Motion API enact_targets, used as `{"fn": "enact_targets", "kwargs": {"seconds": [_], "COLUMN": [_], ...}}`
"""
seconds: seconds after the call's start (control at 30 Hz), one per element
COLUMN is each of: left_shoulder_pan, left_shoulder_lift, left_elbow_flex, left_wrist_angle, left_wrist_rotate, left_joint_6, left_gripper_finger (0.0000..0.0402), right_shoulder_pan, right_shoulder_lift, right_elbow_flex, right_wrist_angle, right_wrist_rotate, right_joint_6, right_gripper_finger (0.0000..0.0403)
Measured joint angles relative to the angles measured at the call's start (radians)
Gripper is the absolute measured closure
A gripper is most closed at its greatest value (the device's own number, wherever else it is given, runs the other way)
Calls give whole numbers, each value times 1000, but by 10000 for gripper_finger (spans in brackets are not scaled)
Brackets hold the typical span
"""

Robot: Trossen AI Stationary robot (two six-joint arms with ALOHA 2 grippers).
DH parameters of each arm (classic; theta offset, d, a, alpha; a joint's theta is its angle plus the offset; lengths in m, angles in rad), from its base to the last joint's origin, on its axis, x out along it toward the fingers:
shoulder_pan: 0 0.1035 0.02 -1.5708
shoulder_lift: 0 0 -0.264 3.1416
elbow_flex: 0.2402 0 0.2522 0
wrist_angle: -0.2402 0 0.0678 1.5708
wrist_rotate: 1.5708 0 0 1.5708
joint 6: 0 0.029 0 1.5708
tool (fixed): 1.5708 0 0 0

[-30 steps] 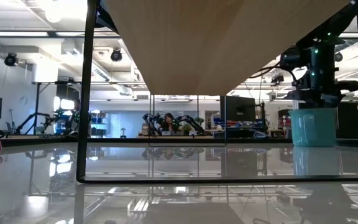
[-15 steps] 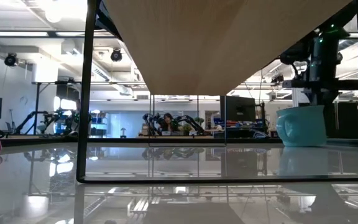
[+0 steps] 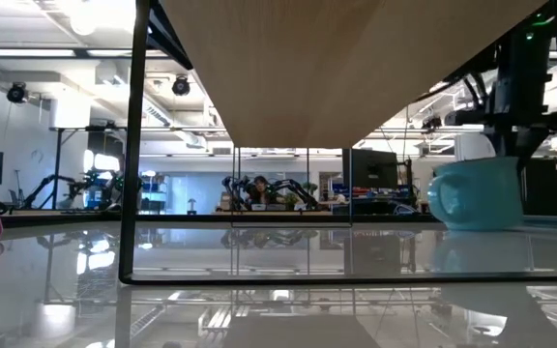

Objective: Stack small to large cups/mugs on shelf
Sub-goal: Put the blue mug on the shelf

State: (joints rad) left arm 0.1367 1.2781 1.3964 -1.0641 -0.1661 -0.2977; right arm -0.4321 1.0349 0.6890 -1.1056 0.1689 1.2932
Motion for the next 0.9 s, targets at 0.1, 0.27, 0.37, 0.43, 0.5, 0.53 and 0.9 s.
{"fn": "enact_targets", "kwargs": {"seconds": [0.1, 0.27, 0.37, 0.43, 0.5, 0.53, 0.9], "left_shoulder_pan": [0, 0, 0, 0, 0, 0, 0], "left_shoulder_lift": [-3, -4, -4, -4, -4, -4, -4], "left_elbow_flex": [0, 0, 0, 0, 0, 0, 0], "left_wrist_angle": [0, 0, -1, -1, -1, -1, 0], "left_wrist_rotate": [0, 0, 0, 0, 0, 0, 0], "left_joint_6": [24, 42, 46, 47, 47, 47, 43], "left_gripper_finger": [287, 287, 287, 287, 287, 287, 287], "right_shoulder_pan": [93, 189, 198, 197, 197, 197, 193], "right_shoulder_lift": [22, 36, 35, 36, 36, 35, 35], "right_elbow_flex": [-31, -39, -29, -28, -32, -32, -38], "right_wrist_angle": [67, 101, 86, 76, 58, 57, 66], "right_wrist_rotate": [5, 44, 45, 52, 54, 56, 159], "right_joint_6": [103, 159, 152, 146, 138, 129, 67], "right_gripper_finger": [379, 355, 329, 311, 294, 287, 251]}}
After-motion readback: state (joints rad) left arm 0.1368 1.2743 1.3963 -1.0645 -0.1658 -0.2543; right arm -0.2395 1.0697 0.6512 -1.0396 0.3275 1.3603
